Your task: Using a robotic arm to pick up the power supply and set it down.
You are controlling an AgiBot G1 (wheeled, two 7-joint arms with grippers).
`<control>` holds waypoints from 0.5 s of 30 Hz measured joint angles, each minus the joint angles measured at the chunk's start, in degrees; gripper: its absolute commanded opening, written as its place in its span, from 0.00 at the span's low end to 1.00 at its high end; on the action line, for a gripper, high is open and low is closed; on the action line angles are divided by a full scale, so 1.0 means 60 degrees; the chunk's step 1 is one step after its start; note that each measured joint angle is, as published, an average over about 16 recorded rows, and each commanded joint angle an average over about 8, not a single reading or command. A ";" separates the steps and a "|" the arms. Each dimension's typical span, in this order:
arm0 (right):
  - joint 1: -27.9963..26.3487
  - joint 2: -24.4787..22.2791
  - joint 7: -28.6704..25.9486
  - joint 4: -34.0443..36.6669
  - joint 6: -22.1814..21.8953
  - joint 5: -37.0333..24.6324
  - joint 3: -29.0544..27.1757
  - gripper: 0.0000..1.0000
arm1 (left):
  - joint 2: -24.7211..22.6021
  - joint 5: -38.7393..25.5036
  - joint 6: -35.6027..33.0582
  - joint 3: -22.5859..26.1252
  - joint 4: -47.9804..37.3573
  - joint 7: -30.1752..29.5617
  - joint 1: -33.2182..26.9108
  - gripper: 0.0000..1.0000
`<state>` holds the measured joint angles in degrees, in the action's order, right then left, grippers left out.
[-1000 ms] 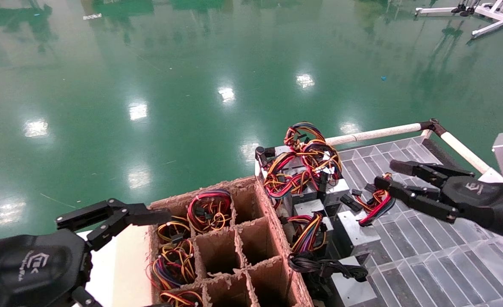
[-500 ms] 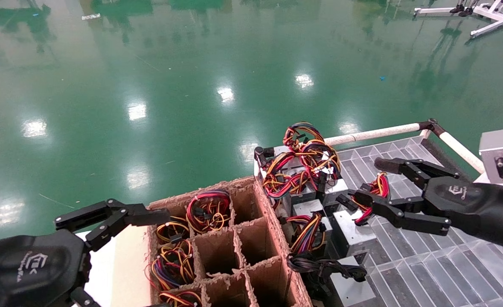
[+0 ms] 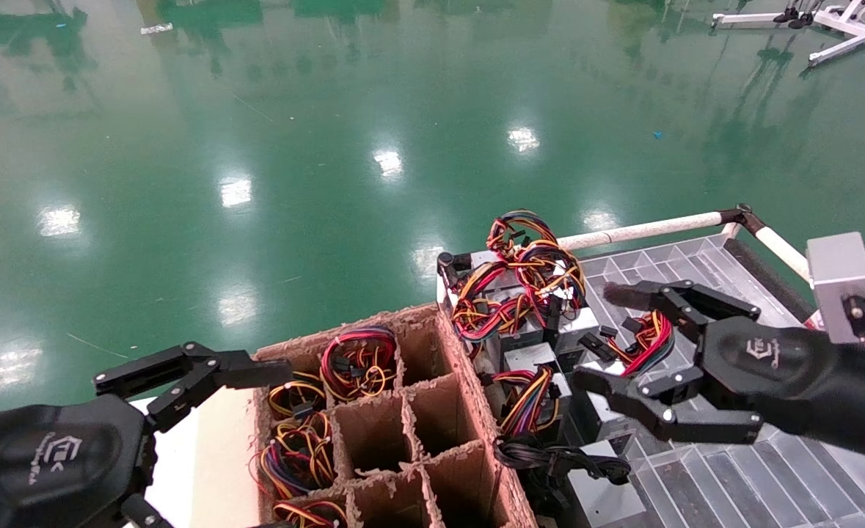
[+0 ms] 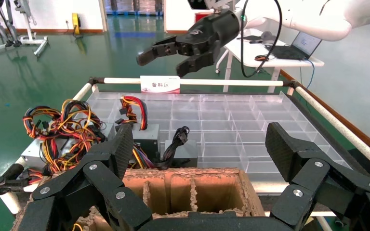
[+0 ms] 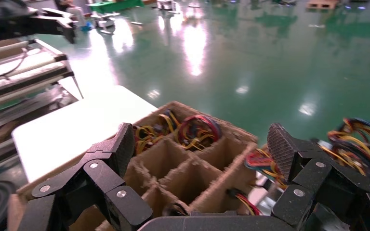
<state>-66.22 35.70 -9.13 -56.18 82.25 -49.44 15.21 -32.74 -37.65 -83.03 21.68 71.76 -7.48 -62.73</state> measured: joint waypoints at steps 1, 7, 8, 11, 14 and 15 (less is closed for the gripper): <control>0.0028 -0.0004 -0.0010 -0.0103 0.0020 0.0045 0.0005 1.00 | 0.0000 0.0000 0.0000 0.0000 0.0000 0.0000 0.0000 1.00; 0.0194 -0.0028 -0.0068 -0.0725 0.0144 0.0316 0.0034 1.00 | 0.0000 0.0000 0.0000 0.0000 0.0000 0.0000 0.0000 1.00; 0.0222 -0.0032 -0.0077 -0.0830 0.0164 0.0362 0.0039 1.00 | 0.0000 0.0000 0.0000 0.0000 0.0000 0.0000 0.0000 1.00; 0.0305 -0.0045 -0.0106 -0.1141 0.0226 0.0497 0.0053 1.00 | 0.0000 0.0000 0.0000 0.0000 0.0000 0.0000 0.0000 1.00; 0.0389 -0.0057 -0.0136 -0.1454 0.0288 0.0634 0.0068 1.00 | 0.0000 0.0000 0.0000 0.0001 0.0000 0.0000 0.0000 1.00; 0.0416 -0.0061 -0.0145 -0.1557 0.0308 0.0678 0.0072 1.00 | 0.0000 0.0000 0.0000 0.0001 0.0000 0.0000 0.0000 1.00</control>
<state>-63.72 35.33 -10.00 -65.52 84.10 -45.37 15.65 -32.74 -37.65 -83.03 21.69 71.76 -7.48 -62.73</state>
